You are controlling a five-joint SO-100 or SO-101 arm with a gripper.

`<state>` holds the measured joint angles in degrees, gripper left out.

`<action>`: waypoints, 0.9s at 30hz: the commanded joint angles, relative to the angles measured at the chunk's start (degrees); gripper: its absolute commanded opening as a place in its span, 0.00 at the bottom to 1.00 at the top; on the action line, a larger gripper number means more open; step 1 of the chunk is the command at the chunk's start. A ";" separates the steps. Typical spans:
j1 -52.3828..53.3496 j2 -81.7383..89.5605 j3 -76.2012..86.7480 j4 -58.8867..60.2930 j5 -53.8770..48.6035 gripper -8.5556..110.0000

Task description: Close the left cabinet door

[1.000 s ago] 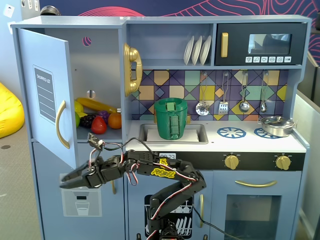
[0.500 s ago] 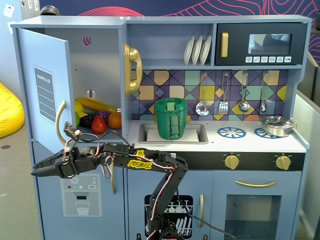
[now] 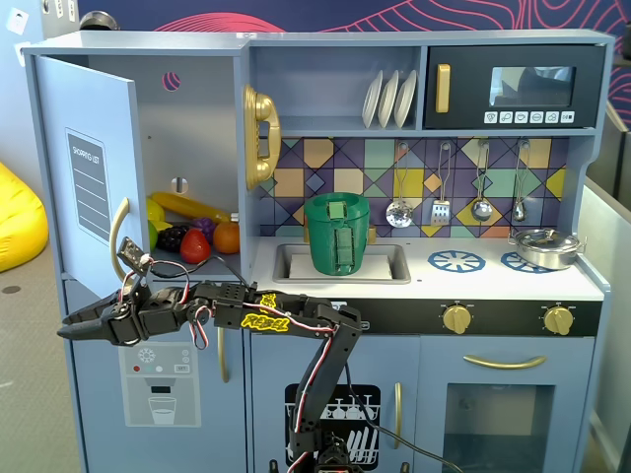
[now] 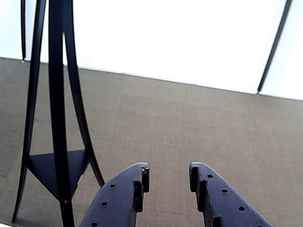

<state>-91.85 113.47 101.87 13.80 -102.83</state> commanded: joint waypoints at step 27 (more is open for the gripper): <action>29.00 16.70 14.77 -3.87 0.00 0.07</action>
<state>-66.62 126.30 116.81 11.78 -102.74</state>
